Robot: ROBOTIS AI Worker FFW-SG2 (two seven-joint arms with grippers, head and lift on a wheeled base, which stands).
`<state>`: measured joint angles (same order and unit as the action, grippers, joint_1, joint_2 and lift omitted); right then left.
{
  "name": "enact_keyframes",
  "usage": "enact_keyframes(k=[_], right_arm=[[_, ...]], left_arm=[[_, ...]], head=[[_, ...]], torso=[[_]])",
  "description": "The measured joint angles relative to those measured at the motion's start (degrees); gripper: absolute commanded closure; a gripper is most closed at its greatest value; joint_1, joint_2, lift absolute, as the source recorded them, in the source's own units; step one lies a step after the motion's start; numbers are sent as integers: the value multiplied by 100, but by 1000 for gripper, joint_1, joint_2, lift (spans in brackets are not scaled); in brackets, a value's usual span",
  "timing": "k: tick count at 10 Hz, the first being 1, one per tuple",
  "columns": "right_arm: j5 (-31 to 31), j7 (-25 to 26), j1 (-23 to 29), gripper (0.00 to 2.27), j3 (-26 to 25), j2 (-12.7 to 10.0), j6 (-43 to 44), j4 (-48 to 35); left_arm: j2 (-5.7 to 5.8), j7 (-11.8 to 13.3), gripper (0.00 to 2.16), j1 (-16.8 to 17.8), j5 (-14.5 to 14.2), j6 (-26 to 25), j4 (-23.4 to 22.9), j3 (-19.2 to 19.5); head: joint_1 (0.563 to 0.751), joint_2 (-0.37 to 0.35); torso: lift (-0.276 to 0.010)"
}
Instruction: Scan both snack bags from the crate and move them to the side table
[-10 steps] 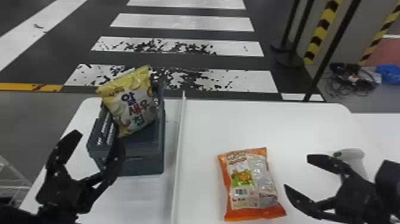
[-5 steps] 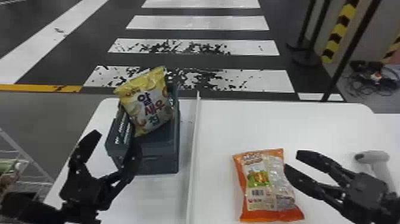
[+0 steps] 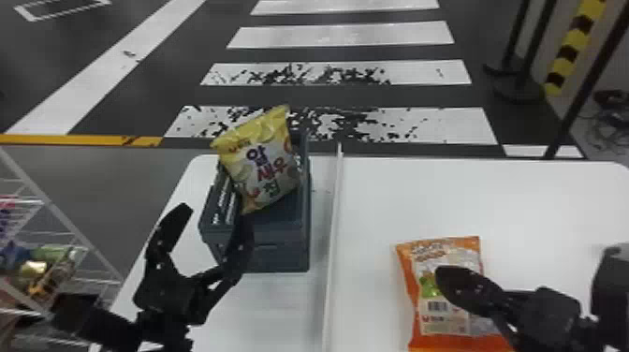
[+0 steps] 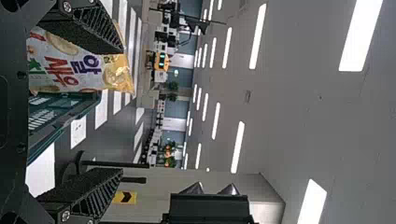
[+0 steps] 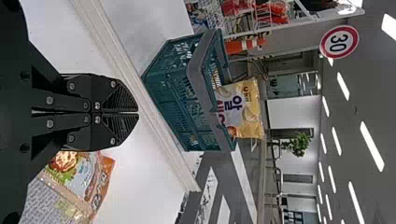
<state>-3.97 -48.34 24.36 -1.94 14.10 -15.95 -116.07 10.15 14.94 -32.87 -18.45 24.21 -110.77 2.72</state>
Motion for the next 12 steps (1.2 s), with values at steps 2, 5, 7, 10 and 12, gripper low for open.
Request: enact_keyframes(k=[2, 5, 7, 10, 12], right_arm=[[178, 0, -263, 2256, 347, -75, 14, 378], [347, 43, -745, 2256, 627, -108, 72, 1114], [439, 90, -1117, 2256, 764, -110, 90, 1678], [657, 177, -1521, 2256, 916, -124, 86, 2289], [815, 176, -1590, 2256, 884, -98, 75, 2393]], left_arm=[[-8, 0, 100, 0, 0, 8, 19, 0], [-14, 8, 100, 0, 0, 9, 27, 0], [-9, 8, 100, 0, 0, 8, 29, 0], [7, 8, 100, 0, 0, -8, 29, 42], [13, 13, 100, 0, -2, -9, 18, 53]], head=[[695, 194], [695, 207], [695, 201], [695, 196], [695, 186]], torso=[[-99], [-99], [-99], [-99], [-99]])
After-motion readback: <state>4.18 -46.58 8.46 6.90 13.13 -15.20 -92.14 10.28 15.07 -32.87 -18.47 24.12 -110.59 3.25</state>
